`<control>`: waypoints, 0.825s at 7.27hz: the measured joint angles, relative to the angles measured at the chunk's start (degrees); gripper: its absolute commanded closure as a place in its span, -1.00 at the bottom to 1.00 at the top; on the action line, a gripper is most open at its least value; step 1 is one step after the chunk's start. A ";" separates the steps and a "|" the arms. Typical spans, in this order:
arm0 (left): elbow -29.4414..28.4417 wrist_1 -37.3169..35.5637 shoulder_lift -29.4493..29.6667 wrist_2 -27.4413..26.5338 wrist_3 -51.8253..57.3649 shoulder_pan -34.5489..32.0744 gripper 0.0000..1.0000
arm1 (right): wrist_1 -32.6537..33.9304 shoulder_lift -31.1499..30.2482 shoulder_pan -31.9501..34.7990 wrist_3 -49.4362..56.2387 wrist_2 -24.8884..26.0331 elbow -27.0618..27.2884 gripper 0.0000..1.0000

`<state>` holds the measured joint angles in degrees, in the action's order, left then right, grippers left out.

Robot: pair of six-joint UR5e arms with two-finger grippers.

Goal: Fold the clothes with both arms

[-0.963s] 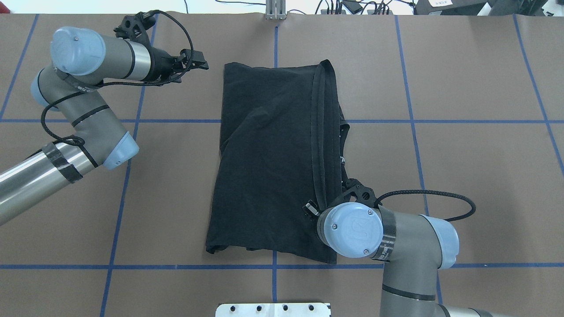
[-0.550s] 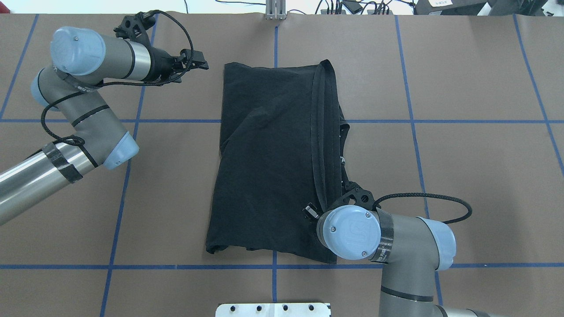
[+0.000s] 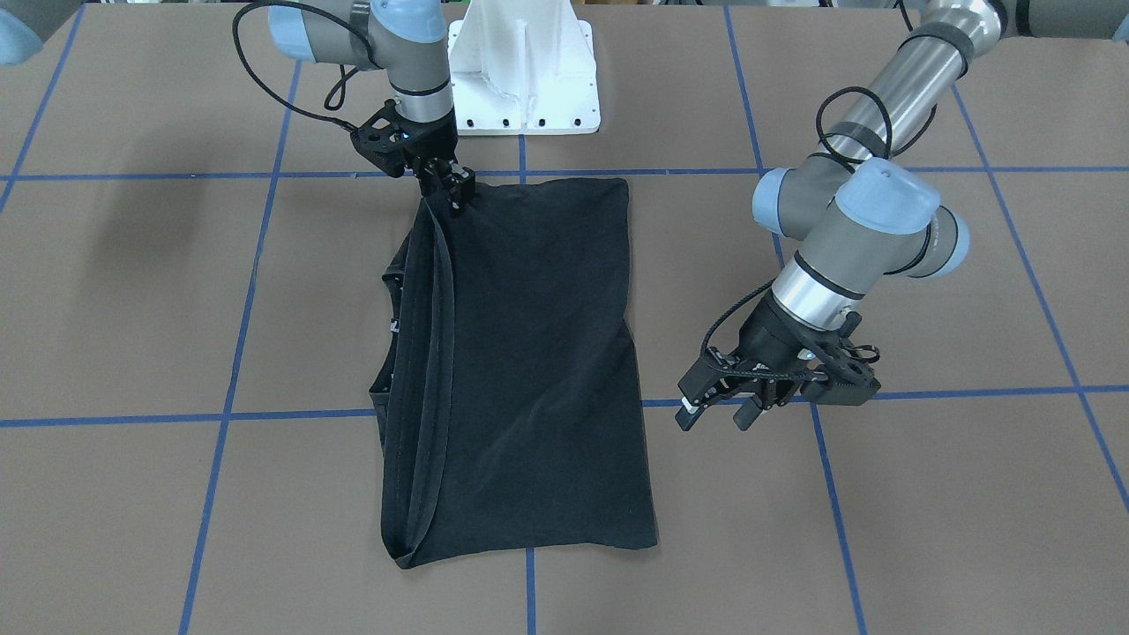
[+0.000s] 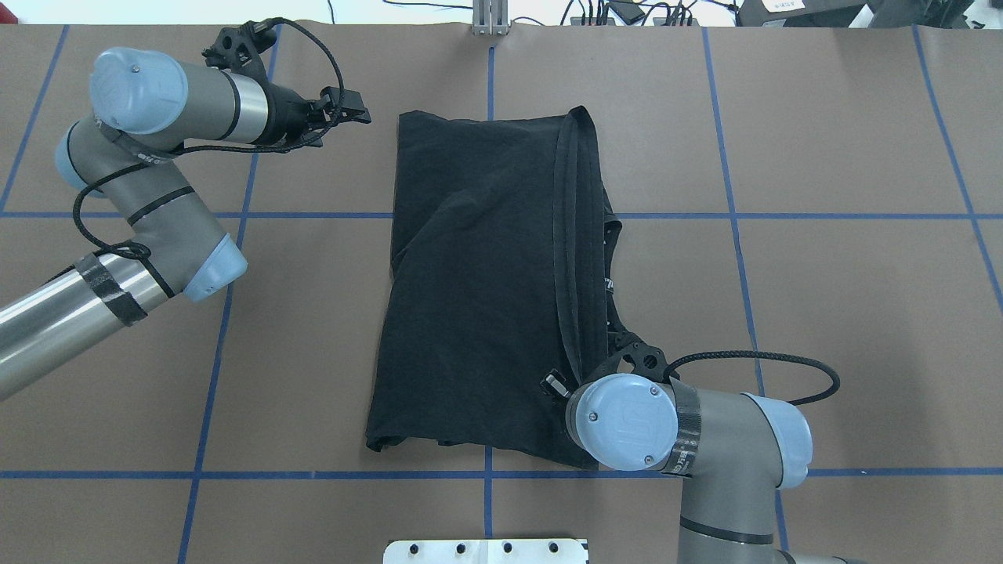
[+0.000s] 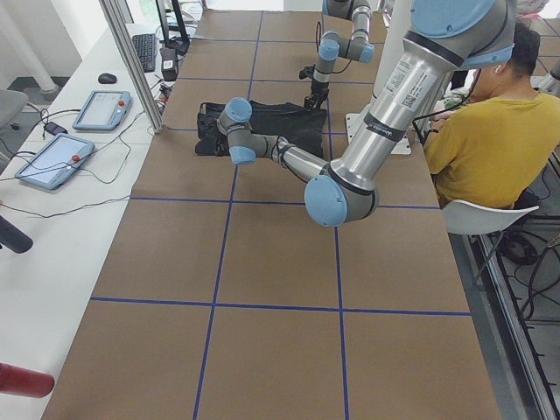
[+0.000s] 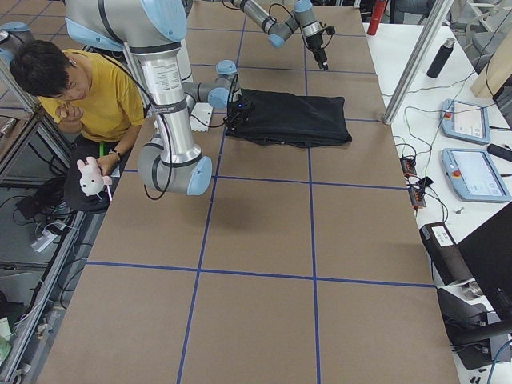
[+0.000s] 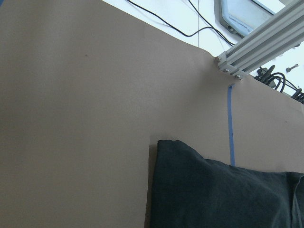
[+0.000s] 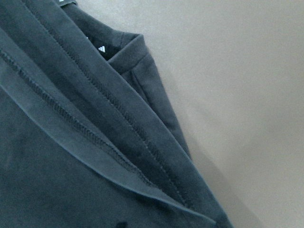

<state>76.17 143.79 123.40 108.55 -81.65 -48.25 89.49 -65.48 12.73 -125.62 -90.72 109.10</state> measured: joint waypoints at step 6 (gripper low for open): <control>0.11 0.00 0.00 -0.09 -0.02 0.00 -1.00 | 0.07 -0.15 -0.57 -0.07 0.22 -0.55 -0.21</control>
<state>76.28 143.79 123.40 108.46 -81.67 -48.25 89.56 -65.64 12.16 -125.68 -90.51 108.55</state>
